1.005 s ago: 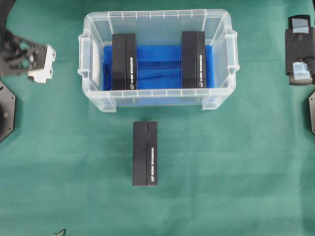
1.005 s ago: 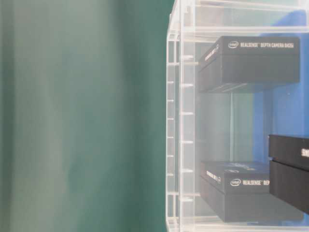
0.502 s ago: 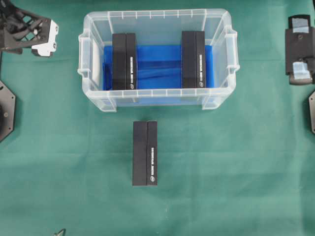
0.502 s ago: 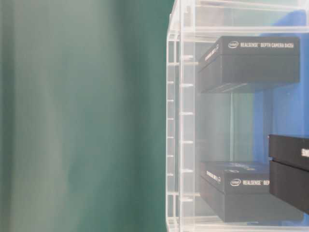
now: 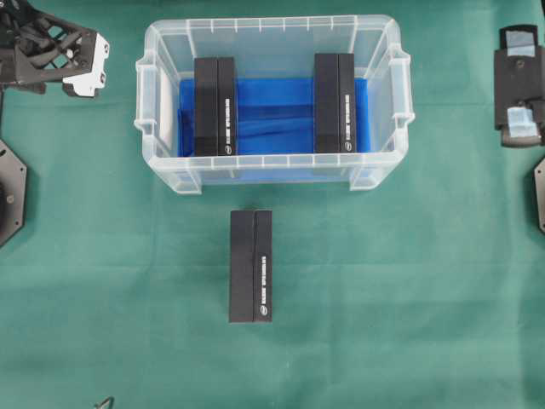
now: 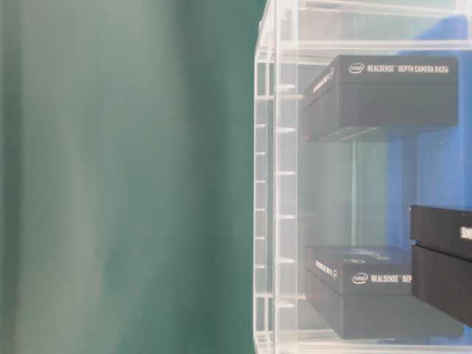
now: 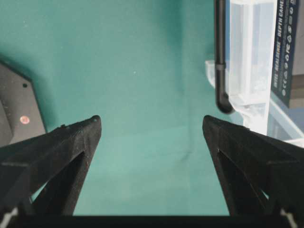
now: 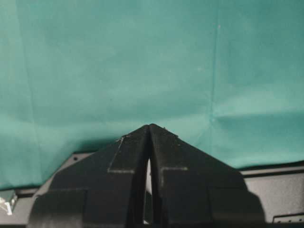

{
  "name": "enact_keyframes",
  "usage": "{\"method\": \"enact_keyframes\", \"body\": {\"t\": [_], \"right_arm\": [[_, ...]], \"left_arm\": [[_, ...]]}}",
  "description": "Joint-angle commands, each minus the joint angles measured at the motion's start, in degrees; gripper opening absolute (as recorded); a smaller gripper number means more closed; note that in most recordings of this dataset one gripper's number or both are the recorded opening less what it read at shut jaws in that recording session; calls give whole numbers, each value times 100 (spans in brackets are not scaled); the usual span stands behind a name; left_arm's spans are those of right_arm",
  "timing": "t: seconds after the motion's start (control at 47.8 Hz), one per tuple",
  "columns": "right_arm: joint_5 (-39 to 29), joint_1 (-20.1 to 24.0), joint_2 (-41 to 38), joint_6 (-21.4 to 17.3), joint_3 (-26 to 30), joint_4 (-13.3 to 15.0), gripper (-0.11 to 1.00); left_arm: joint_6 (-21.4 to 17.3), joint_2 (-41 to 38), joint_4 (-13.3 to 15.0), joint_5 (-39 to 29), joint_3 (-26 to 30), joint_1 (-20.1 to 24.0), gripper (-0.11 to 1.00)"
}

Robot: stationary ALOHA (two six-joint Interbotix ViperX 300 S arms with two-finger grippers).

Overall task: Take the box out of the case with the left arm.
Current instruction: 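Move the open left gripper over the left D435i box in the case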

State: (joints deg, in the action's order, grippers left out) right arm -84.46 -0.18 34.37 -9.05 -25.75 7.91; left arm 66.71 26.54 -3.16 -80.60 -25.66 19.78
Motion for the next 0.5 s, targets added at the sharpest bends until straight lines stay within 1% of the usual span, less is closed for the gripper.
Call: {"method": "enact_keyframes", "body": {"t": [0.0, 0.167, 0.293, 0.356, 0.481], "right_arm": [[26, 0, 26, 9, 53, 9, 3], [35, 9, 26, 9, 53, 18, 3], [26, 9, 26, 9, 53, 9, 3], [35, 9, 26, 9, 53, 9, 3], [26, 9, 26, 9, 53, 9, 3]], "left_arm": [[18, 26, 9, 18, 132, -35, 89], [35, -18, 26, 18, 158, -35, 89], [70, -176, 35, 62, 308, -123, 89], [97, -334, 35, 97, 457, -202, 89], [281, -668, 35, 132, 791, -334, 89]]}}
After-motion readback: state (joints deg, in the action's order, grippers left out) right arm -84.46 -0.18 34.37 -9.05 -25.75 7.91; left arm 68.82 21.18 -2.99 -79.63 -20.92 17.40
